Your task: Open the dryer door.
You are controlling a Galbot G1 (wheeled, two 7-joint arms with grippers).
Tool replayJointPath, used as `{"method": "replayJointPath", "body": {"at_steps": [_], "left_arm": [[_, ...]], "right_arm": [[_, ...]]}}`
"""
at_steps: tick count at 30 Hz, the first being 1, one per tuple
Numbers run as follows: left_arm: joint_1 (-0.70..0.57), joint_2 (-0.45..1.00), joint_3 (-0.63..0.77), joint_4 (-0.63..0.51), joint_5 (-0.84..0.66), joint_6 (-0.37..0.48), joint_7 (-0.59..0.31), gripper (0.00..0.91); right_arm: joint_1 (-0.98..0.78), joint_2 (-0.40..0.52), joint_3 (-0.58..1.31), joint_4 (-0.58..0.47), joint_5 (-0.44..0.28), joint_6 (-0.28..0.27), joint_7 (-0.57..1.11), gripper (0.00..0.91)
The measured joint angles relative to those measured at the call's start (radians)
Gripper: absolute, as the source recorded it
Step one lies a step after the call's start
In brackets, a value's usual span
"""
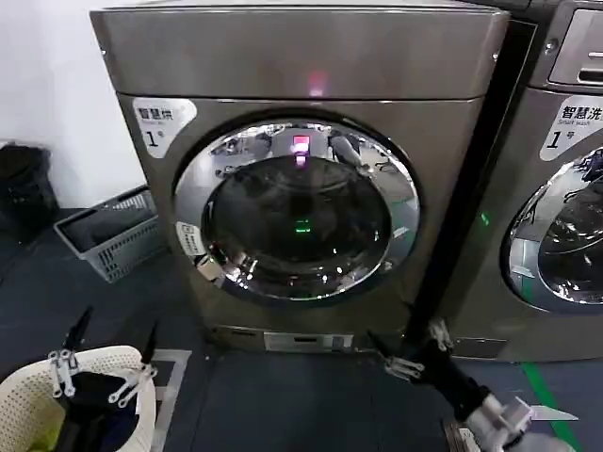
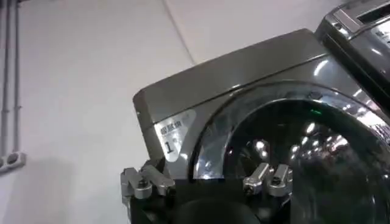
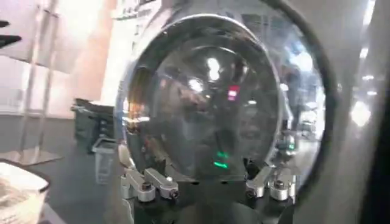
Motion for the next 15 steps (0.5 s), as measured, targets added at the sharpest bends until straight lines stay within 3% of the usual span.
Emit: {"method": "replayJointPath", "body": {"at_steps": [7,15], "left_arm": [[0.000,-0.017,-0.001,-0.006,0.010,-0.003,0.008,0.907],[0.005,-0.025,-0.007,-0.011,0.007,-0.010,0.010,0.907]], "right_arm": [[0.129,-0.046,-0.103,-0.044,0.013,0.002,0.001,0.907],[0.330,-0.037,-0.264,-0.098,0.032,-0.021,0.035,0.907]]}}
